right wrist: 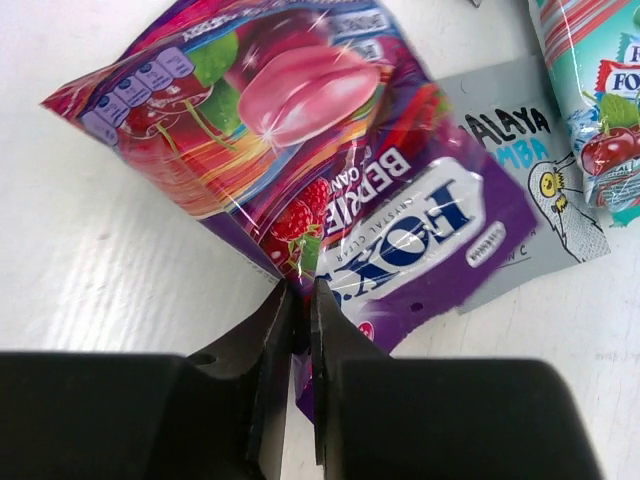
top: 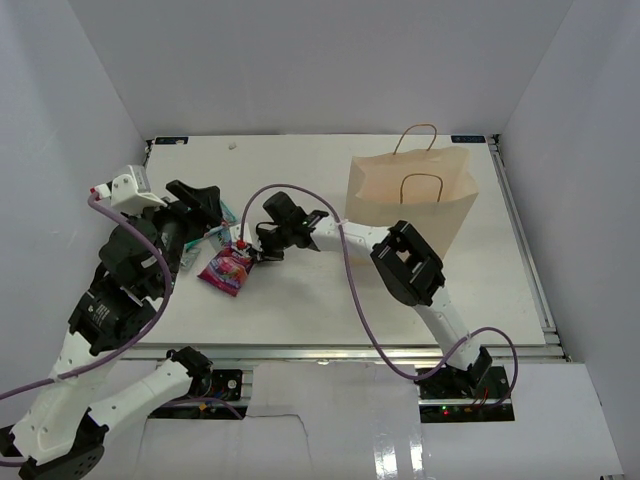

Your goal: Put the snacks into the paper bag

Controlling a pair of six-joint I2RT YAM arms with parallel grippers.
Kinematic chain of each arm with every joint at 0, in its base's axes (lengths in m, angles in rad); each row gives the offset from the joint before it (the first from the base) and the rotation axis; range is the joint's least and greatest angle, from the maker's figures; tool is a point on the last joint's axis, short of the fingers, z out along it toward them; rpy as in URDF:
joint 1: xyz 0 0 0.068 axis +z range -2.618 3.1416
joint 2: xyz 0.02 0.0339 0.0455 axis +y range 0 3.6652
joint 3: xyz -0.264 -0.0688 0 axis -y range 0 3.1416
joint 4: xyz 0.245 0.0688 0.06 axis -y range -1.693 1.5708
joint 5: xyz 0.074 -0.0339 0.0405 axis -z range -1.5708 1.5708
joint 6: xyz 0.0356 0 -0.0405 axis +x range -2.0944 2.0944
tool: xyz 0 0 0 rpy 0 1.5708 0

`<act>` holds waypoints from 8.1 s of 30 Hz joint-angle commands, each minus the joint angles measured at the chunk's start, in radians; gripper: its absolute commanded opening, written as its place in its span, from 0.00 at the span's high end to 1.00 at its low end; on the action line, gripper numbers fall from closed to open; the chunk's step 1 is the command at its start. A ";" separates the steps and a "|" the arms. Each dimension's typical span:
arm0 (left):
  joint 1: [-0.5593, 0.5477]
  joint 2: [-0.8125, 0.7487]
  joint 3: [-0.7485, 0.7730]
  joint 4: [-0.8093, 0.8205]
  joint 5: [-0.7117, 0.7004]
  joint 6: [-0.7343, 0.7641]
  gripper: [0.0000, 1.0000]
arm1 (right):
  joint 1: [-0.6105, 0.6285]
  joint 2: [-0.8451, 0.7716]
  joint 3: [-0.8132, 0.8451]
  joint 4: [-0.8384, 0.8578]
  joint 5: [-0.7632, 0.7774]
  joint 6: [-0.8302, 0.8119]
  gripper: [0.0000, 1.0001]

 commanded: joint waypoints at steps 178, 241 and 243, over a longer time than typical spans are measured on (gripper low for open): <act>0.148 0.952 0.346 0.974 1.256 -0.190 0.92 | -0.895 -0.890 0.080 0.021 0.019 0.656 0.15; 0.230 0.016 0.001 0.054 0.321 0.058 0.16 | 0.049 0.137 0.382 -0.071 0.656 1.219 0.08; 0.230 0.007 -0.007 0.051 0.323 0.055 0.16 | 0.058 0.167 0.379 -0.064 0.686 1.201 0.08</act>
